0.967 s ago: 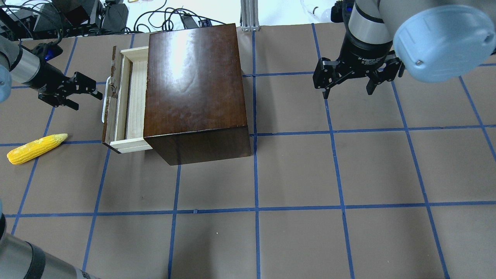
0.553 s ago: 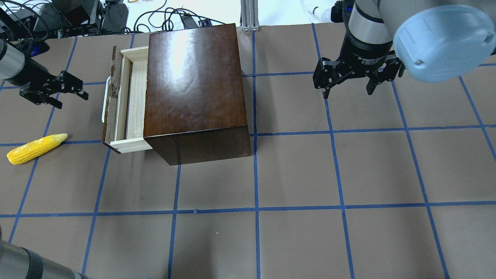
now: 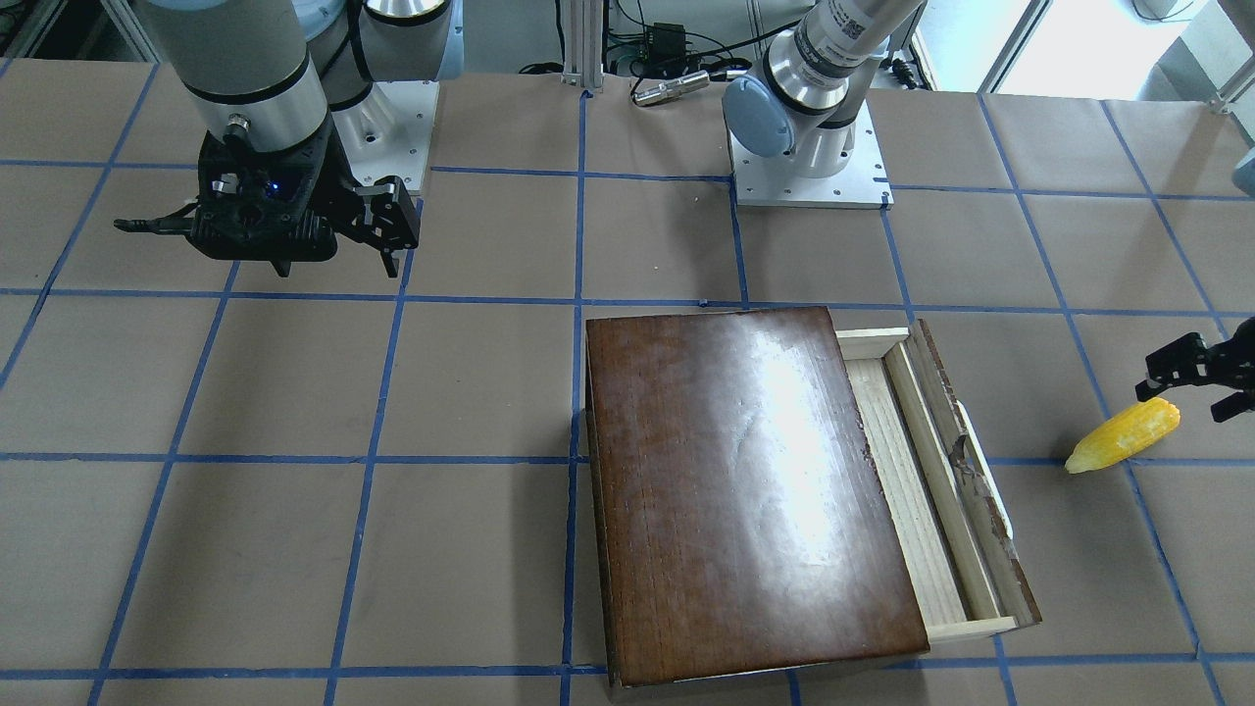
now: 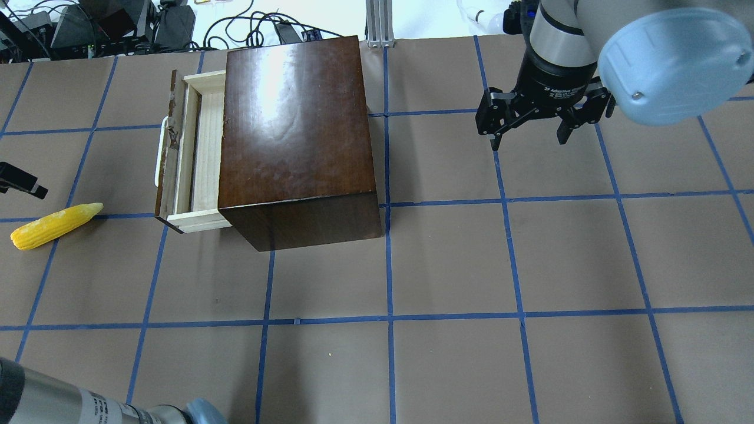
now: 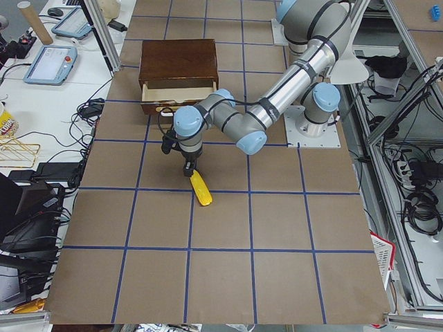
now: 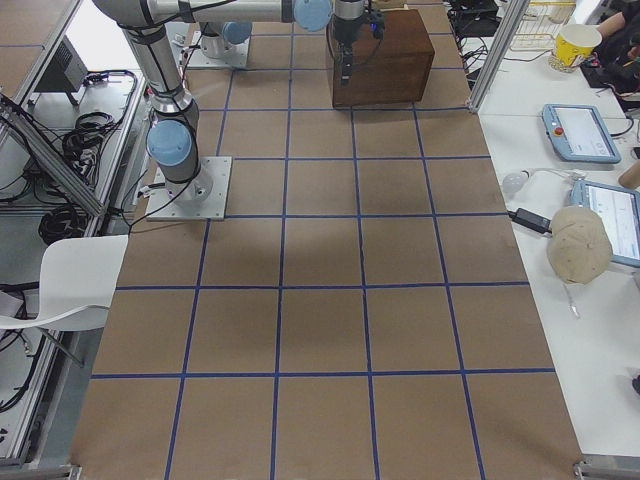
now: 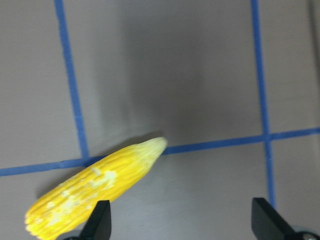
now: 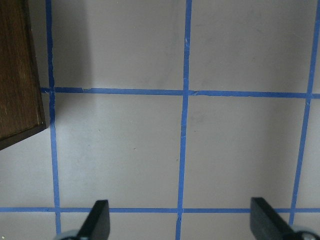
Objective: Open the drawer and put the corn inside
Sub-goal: 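Release the handle and move the left gripper over the yellow corn cob, then close the left gripper on the yellow corn cob and lift it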
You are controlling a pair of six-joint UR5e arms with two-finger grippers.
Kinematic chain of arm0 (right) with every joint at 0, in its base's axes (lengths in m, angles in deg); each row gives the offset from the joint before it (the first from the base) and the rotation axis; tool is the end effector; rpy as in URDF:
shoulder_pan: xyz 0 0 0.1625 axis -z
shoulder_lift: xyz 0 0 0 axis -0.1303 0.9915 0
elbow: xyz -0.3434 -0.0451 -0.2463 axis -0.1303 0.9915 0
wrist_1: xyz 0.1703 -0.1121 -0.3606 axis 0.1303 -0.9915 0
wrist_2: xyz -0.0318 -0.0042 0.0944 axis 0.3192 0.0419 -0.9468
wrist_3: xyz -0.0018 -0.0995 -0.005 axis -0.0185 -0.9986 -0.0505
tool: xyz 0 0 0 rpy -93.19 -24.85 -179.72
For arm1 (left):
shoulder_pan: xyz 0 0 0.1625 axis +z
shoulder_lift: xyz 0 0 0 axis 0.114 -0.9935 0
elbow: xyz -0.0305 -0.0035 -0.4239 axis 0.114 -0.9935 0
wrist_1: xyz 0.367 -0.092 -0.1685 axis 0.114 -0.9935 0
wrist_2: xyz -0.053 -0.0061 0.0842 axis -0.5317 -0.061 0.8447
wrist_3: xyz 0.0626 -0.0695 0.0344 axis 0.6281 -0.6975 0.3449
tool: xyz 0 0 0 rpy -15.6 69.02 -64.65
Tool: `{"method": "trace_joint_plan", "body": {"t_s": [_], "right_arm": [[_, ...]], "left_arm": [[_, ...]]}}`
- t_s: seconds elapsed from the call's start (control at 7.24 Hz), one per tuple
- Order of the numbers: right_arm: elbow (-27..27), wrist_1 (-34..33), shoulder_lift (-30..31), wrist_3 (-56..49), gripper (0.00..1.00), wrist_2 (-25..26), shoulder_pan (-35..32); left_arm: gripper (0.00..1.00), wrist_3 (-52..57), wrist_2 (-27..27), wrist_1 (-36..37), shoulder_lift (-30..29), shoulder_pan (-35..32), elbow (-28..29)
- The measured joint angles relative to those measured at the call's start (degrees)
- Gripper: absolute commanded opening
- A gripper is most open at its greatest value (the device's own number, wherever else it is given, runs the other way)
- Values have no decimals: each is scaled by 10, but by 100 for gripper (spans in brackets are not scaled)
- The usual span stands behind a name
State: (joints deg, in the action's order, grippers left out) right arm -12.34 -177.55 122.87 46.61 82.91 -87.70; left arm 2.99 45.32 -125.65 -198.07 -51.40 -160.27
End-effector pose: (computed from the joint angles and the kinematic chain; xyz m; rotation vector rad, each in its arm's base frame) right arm 0.1755 -0.4953 0.4683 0.0551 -3.1065 -0.0152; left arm 0.3374 -0.5348 0.2957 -0.4285 -3.0402 0.0715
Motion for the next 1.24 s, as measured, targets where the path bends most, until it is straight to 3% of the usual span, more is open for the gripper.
{"method": "trace_joint_plan", "body": {"t_s": [0.55, 1.11, 1.24], "right_arm": [[0, 0, 0, 0, 100, 0, 0], [0, 0, 0, 0, 100, 0, 0], [0, 0, 0, 0, 100, 0, 0]], "left_arm": [[100, 245, -2, 106, -83, 27, -5], [100, 363, -4, 120, -74, 30, -56], [78, 373, -5, 121, -74, 30, -61]]}}
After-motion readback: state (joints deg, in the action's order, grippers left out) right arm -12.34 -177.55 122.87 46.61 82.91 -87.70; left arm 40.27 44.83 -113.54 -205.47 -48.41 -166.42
